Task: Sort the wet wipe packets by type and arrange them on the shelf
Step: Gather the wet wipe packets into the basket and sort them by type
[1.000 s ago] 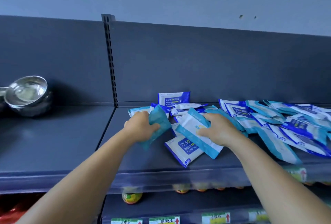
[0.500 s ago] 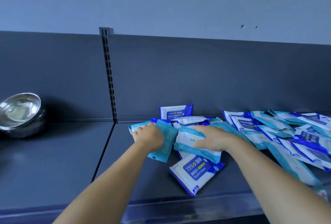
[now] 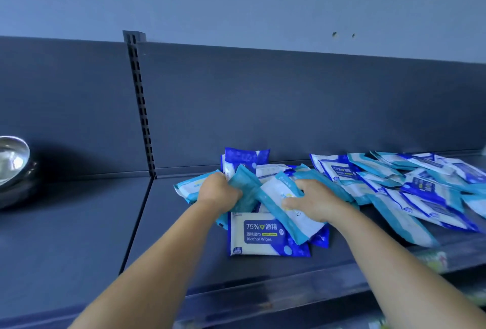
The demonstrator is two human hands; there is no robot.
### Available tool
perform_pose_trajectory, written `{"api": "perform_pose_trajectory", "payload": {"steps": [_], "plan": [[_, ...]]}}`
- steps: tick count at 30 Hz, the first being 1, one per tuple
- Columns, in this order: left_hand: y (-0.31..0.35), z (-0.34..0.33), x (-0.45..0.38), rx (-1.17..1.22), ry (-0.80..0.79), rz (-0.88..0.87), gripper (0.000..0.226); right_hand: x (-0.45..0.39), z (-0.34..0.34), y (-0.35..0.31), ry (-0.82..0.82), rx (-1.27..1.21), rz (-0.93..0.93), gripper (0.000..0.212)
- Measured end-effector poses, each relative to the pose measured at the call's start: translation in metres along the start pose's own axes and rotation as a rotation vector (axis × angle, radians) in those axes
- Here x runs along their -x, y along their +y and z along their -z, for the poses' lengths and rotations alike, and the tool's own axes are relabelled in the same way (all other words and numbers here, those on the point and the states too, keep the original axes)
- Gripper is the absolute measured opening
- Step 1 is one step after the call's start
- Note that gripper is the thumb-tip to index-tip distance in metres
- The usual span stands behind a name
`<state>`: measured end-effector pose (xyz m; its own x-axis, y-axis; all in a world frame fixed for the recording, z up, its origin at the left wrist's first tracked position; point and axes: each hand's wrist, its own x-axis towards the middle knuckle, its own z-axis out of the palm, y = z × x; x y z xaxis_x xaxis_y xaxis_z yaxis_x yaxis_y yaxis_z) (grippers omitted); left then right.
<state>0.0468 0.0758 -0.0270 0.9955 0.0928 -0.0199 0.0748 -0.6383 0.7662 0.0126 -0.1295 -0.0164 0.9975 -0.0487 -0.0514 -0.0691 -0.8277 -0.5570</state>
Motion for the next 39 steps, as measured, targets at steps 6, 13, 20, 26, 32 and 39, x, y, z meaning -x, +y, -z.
{"api": "perform_pose_trajectory", "payload": {"steps": [6, 13, 20, 26, 32, 39], "plan": [[0.028, 0.003, 0.023, 0.05, 0.266, -0.319, 0.023, 0.024, 0.01, 0.008, 0.495, -0.207, 0.001, 0.021], [0.084, -0.022, 0.064, 0.185, 0.269, -0.596, 0.025, 0.068, 0.05, 0.027, 0.808, -0.382, 0.04, 0.013], [0.138, -0.091, 0.135, 0.302, 0.066, -0.645, 0.033, 0.143, 0.09, 0.1, 0.947, -0.385, -0.031, 0.014], [0.178, -0.171, 0.224, 0.29, -0.095, -0.671, 0.024, 0.245, 0.122, 0.187, 1.045, -0.364, -0.153, 0.012], [0.211, -0.25, 0.33, 0.287, -0.26, -0.719, 0.029, 0.356, 0.144, 0.272, 1.085, -0.337, -0.289, 0.012], [0.245, -0.336, 0.448, 0.34, -0.49, -0.717, 0.018, 0.483, 0.161, 0.36, 1.172, -0.354, -0.452, 0.012]]}}
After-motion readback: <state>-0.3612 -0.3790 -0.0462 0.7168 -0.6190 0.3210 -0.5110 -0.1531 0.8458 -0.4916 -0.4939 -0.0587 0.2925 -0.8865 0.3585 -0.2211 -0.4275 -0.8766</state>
